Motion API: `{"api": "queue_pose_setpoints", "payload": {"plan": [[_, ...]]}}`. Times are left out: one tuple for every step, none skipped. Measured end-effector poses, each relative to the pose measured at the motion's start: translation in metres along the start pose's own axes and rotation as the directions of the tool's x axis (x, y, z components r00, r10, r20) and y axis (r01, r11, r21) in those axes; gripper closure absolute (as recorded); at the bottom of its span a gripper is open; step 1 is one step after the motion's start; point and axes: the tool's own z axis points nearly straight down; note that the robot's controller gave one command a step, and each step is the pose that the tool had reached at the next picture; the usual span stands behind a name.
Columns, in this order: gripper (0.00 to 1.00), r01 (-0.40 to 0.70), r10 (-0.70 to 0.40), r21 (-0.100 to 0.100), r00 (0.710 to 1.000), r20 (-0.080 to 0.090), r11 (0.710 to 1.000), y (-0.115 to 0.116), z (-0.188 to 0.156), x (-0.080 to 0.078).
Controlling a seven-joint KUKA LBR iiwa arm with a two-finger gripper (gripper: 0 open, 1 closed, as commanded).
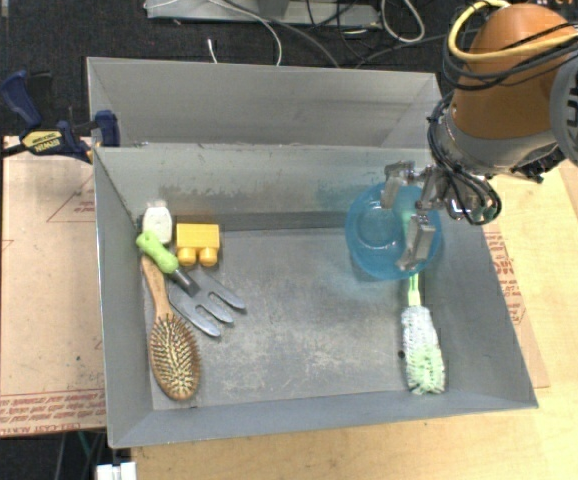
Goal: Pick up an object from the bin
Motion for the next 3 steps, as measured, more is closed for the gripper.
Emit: {"api": "queue_pose_setpoints", "payload": {"plan": [[0.0,0.002,-0.002,0.001,1.0,0.008,1.0,0.0,-0.005,-0.001],[0.0,0.142,-0.142,0.002,0.99,0.01,0.99,-0.047,0.113,0.013],[0.0,0.22,-0.22,0.003,0.975,0.014,0.976,-0.065,0.091,0.018]]}}
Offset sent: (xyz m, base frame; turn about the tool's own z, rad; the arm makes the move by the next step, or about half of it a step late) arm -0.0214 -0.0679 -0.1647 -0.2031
